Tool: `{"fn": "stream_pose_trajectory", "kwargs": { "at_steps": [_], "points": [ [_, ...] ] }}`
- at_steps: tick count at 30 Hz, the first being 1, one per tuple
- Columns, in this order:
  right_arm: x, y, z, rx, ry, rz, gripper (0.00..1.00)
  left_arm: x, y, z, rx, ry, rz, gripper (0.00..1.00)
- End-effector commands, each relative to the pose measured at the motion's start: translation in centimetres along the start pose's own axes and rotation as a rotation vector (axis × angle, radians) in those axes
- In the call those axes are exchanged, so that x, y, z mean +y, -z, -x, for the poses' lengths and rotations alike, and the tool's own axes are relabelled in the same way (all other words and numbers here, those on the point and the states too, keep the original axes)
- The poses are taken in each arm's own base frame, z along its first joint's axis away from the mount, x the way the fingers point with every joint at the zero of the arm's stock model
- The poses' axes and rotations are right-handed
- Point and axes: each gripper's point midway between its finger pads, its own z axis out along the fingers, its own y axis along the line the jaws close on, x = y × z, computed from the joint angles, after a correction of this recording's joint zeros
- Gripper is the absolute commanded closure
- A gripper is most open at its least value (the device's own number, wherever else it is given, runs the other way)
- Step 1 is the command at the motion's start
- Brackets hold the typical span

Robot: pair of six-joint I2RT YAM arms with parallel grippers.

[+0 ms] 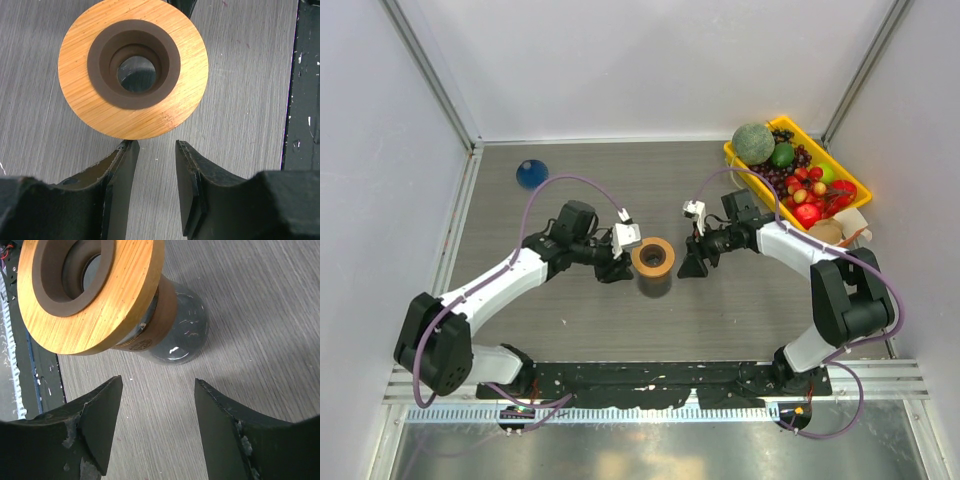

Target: Place the coffee filter in the dripper

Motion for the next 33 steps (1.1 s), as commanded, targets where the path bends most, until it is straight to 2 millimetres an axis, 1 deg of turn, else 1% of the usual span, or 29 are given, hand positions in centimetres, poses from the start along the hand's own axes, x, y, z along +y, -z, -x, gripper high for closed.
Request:
{"fn": "stream_pose_trajectory", "kwargs": {
  "at_steps": [1, 8, 14, 18, 20, 33],
  "points": [
    [0.7, -0.2, 1.2, -0.039, 0.063, 0.045, 0.35, 0.5, -0.6, 2.2, -0.069, -0.051, -0.002, 0.57],
    [0.8, -0.2, 1.3, -0.040, 0.059, 0.048, 0.37, 0.9, -1.1, 2.7, -0.067, -0.016, 0.011, 0.58],
    [1.0, -0.2, 1.3, -0.038, 0.057, 0.050, 0.37, 1.9, -1.1, 2.8, -0.065, 0.006, 0.065, 0.58],
    [1.0, -0.1, 1.4, -0.041, 0.059, 0.050, 0.37, 1.7, -1.2, 3.0, -0.069, 0.034, 0.056, 0.57],
    [1.0, -0.1, 1.5, -0.042, 0.059, 0.049, 0.36, 1.9, -1.2, 3.2, -0.071, 0.040, 0.061, 0.56],
    [1.1, 0.0, 1.4, -0.038, 0.059, 0.046, 0.35, 2.4, -1.6, 3.1, -0.051, 0.102, 0.074, 0.52]
  ]
}}
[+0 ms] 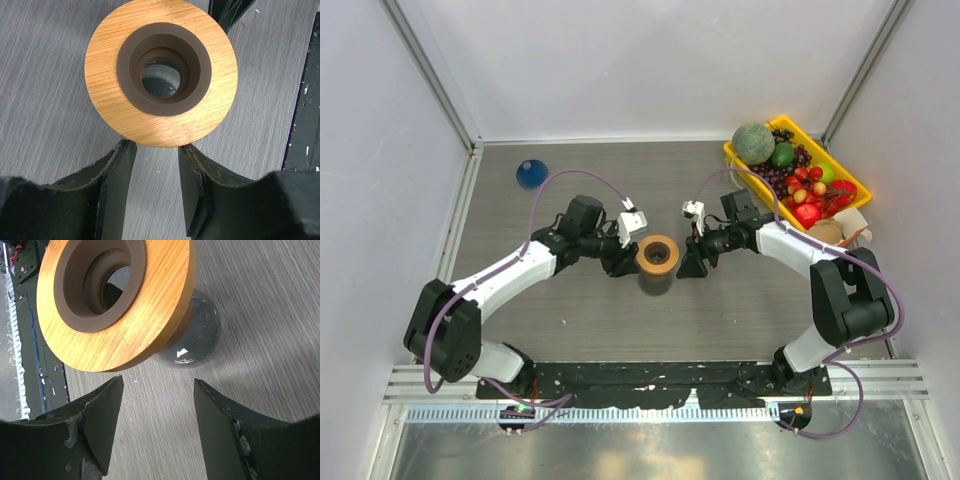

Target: Place the coffee filter in the dripper

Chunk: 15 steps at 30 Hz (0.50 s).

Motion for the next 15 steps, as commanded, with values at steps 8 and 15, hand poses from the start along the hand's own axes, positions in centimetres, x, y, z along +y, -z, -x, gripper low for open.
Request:
{"fn": "stream_pose_trajectory", "kwargs": {
  "at_steps": [8, 15],
  "points": [
    [1.6, 1.3, 1.5, -0.024, 0.108, 0.008, 0.35, 0.2, 1.3, 2.0, -0.043, -0.047, 0.025, 0.45],
    [3.7, 3.2, 1.1, 0.000, 0.147, -0.020, 0.33, 0.8, 6.6, 2.3, -0.175, 0.063, 0.021, 0.31]
  ]
}}
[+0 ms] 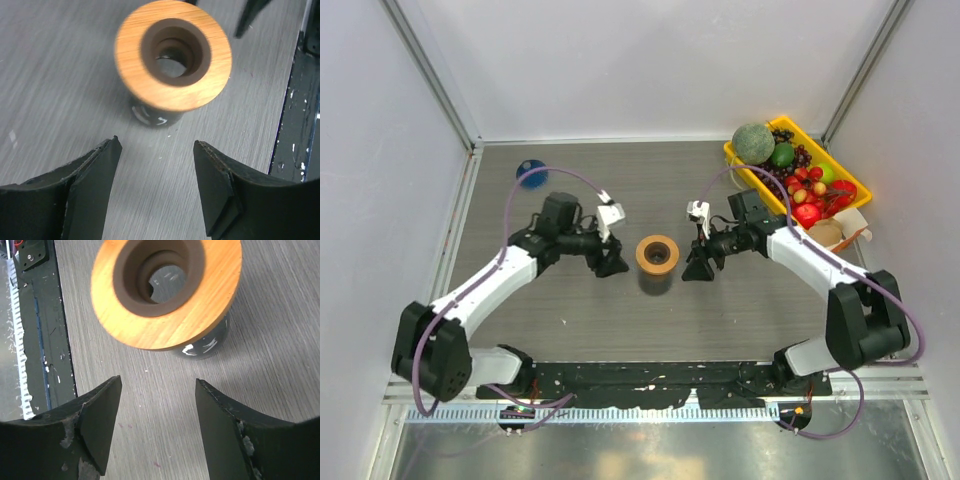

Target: Place the coffee filter in the dripper

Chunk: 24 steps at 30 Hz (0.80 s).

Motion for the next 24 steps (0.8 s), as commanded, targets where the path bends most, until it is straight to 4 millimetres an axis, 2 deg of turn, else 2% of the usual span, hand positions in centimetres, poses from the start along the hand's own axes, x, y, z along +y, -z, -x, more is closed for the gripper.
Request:
{"fn": "stream_pose_trajectory", "kwargs": {
  "at_steps": [1, 4, 7, 9, 10, 12, 16, 19, 24],
  "points": [
    [2.0, 1.9, 0.6, 0.003, 0.071, -0.029, 0.31, 1.1, 4.7, 2.2, -0.136, 0.045, 0.055, 0.30],
    [1.9, 3.2, 1.0, 0.005, 0.079, -0.109, 0.26, 5.0, 8.5, 2.0, -0.169, 0.102, 0.264, 0.21],
    [1.8, 4.9, 1.7, -0.004, 0.100, -0.207, 0.22, 10.3, 13.2, 0.9, -0.147, 0.157, 0.528, 0.14],
    [1.4, 5.8, 2.1, -0.006, 0.108, -0.275, 0.18, 13.7, 16.3, 0.3, -0.108, 0.198, 0.698, 0.12],
    [1.0, 6.3, 2.3, -0.012, 0.109, -0.316, 0.15, 15.6, 18.6, 0.4, -0.104, 0.210, 0.782, 0.12],
    [0.6, 6.9, 2.5, -0.018, 0.111, -0.364, 0.10, 18.7, 21.3, 0.0, -0.051, 0.209, 0.917, 0.11],
    [-0.1, 7.4, 2.6, -0.019, 0.111, -0.417, 0.01, 24.2, 22.7, -1.4, 0.091, 0.128, 1.005, 0.13],
    [-0.4, 7.6, 2.6, -0.027, 0.104, -0.442, 0.05, 27.5, 22.7, -1.9, 0.155, 0.039, 1.025, 0.14],
    [-0.9, 7.9, 2.4, -0.023, 0.110, -0.477, 0.05, 32.1, 21.8, -2.6, 0.221, -0.035, 1.016, 0.17]
  ]
}}
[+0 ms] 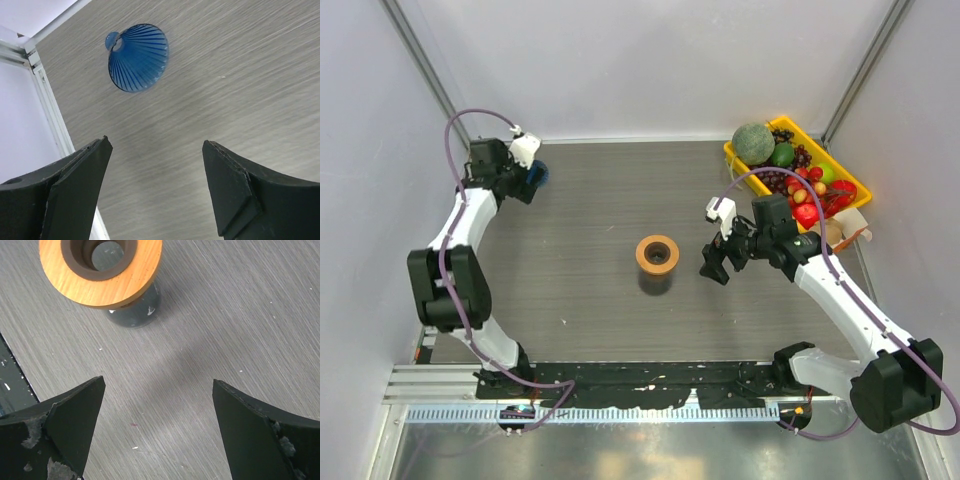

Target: Place the coffee filter in the dripper

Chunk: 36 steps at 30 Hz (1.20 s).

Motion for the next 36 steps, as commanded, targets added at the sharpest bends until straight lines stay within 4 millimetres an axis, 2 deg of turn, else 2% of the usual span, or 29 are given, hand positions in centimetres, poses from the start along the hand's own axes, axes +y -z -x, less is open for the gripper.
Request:
{"fn": "stream_pose_trajectory", "kwargs": {
  "at_steps": [1, 8, 20, 26, 33, 35, 36],
  "points": [
    [-1.2, 0.6, 1.0, -0.037, 0.021, -0.073, 0.04, 4.4, -2.7, 2.3, -0.032, -0.154, 0.114, 0.18],
    [-1.4, 0.4, 0.7, -0.020, 0.024, -0.074, 0.04, 6.5, -8.0, 1.4, -0.001, -0.248, 0.134, 0.22],
    [-1.9, 0.2, 0.2, 0.008, 0.017, -0.086, 0.05, 9.3, -14.3, 1.4, -0.022, -0.329, 0.202, 0.28],
    [-1.9, 0.2, 0.0, 0.022, 0.013, -0.082, 0.04, 9.1, -15.8, 0.6, -0.005, -0.365, 0.173, 0.55],
    [-1.4, 1.5, 1.1, 0.008, 0.035, -0.080, 0.05, 6.9, -14.0, 1.8, -0.033, -0.300, 0.058, 0.93],
    [-1.2, 2.2, 1.6, 0.001, 0.050, -0.084, 0.05, 6.4, -13.0, 2.4, -0.047, -0.276, 0.030, 1.00],
    [-1.0, 2.6, 1.9, -0.002, 0.057, -0.088, 0.05, 6.1, -12.5, 2.6, -0.055, -0.264, 0.018, 1.00]
  ]
}}
